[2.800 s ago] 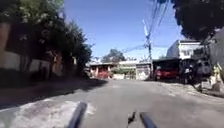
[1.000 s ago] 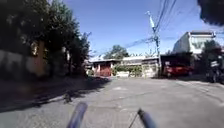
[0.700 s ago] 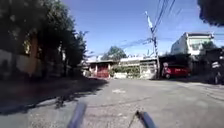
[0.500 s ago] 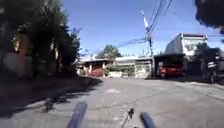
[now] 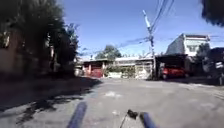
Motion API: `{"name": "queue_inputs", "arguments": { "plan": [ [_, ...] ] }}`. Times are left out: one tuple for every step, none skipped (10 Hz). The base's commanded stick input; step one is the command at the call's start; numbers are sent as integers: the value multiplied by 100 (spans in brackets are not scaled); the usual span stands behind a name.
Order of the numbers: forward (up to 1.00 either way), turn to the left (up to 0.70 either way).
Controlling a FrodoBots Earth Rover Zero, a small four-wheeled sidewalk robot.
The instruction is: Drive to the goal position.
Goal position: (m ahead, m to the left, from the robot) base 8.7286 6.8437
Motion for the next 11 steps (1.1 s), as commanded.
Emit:
{"name": "queue_inputs", "arguments": {
  "plan": [
    [100,-32],
    [100,-33],
    [100,-34],
    [100,-34],
    [100,-34],
    [100,-34],
    [100,-30],
    [100,-25],
    [100,0],
    [100,0],
    [100,0]
  ]
}}
